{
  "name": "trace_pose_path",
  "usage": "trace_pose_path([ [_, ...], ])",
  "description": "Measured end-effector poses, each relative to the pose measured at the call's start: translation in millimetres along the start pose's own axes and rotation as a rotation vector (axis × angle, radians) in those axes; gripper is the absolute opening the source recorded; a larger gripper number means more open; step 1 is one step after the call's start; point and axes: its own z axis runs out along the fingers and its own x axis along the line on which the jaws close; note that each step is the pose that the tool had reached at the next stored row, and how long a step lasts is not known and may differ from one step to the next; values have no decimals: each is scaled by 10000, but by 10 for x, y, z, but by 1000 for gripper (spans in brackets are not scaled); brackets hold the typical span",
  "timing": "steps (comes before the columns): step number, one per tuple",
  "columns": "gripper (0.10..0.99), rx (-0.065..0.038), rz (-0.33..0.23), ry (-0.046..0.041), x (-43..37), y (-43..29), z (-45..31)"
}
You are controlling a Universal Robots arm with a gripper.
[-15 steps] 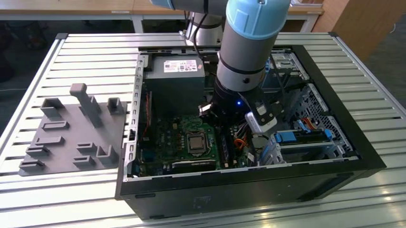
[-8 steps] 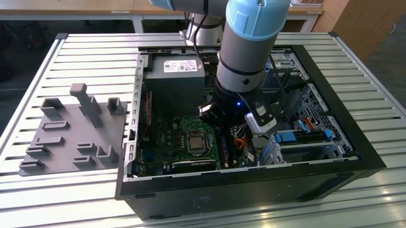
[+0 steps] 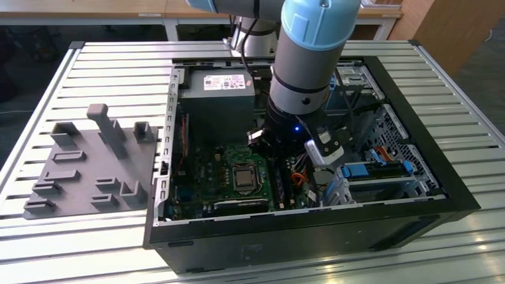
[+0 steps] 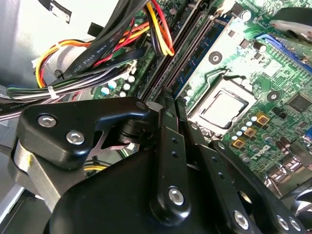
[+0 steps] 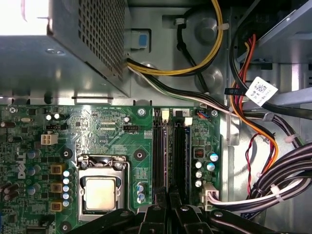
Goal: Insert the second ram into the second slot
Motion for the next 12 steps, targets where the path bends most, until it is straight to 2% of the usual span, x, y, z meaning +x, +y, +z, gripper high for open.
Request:
trace_pose_path([
  [12, 137, 12, 70, -1, 5, 12, 32],
])
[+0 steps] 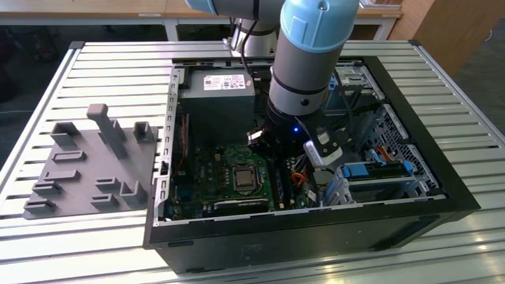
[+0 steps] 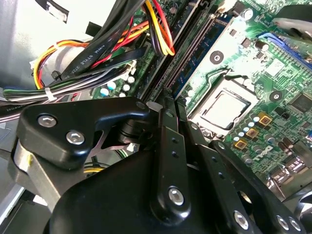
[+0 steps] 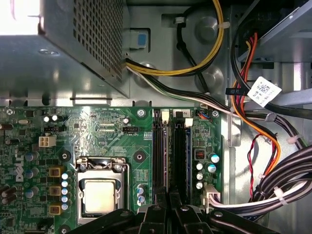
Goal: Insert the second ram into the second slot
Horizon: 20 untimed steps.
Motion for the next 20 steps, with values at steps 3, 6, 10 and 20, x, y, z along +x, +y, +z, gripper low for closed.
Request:
trace_pose_path([
  [3, 137, -1, 7, 0, 0, 1, 9],
  [6, 137, -1, 14, -1, -1, 0, 24],
  [10, 137, 2, 17, 0, -1, -1, 38],
  [20, 208, 4, 17, -1, -1, -1, 39],
])
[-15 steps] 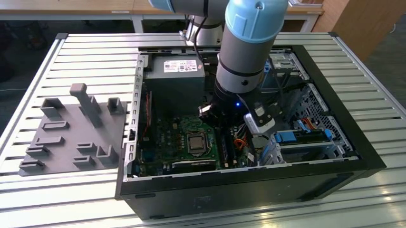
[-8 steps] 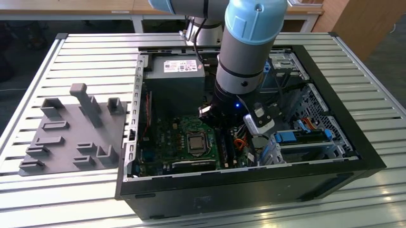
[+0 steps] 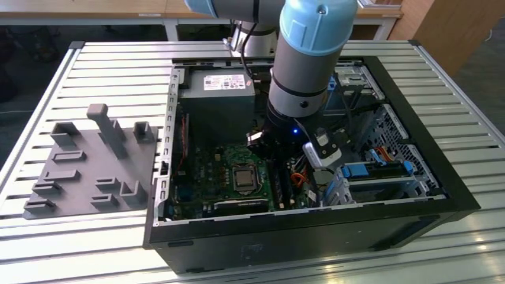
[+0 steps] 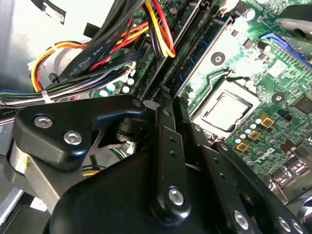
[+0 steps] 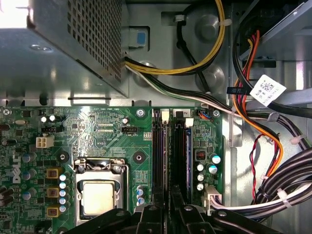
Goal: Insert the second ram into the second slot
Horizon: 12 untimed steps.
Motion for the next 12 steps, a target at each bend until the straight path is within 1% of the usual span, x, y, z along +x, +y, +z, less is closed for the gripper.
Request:
trace_pose_path([
  [2, 208, 0, 0, -1, 0, 0, -1],
  [4, 208, -1, 0, 0, 0, 1, -19],
  [12, 208, 13, 0, 0, 2, 3, -126],
])
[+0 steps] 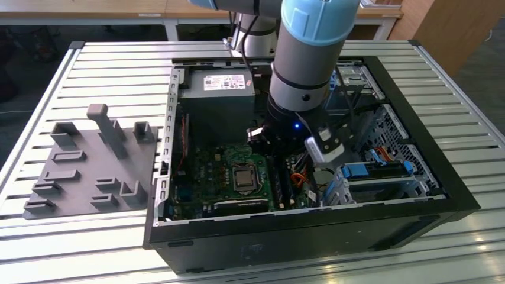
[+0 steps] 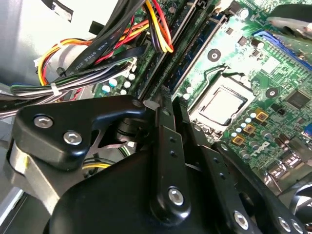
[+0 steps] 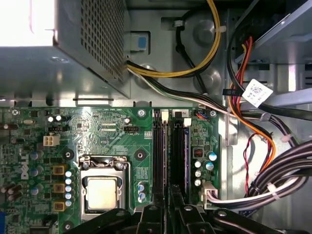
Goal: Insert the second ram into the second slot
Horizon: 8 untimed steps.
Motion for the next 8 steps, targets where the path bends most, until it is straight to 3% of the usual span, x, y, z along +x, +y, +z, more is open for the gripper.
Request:
trace_pose_path([
  [1, 196, 1, 0, 0, 0, 0, -5],
  [2, 129, -2, 0, -1, 0, 1, -4],
  [8, 106, 14, 1, -2, 2, 0, 16],
])
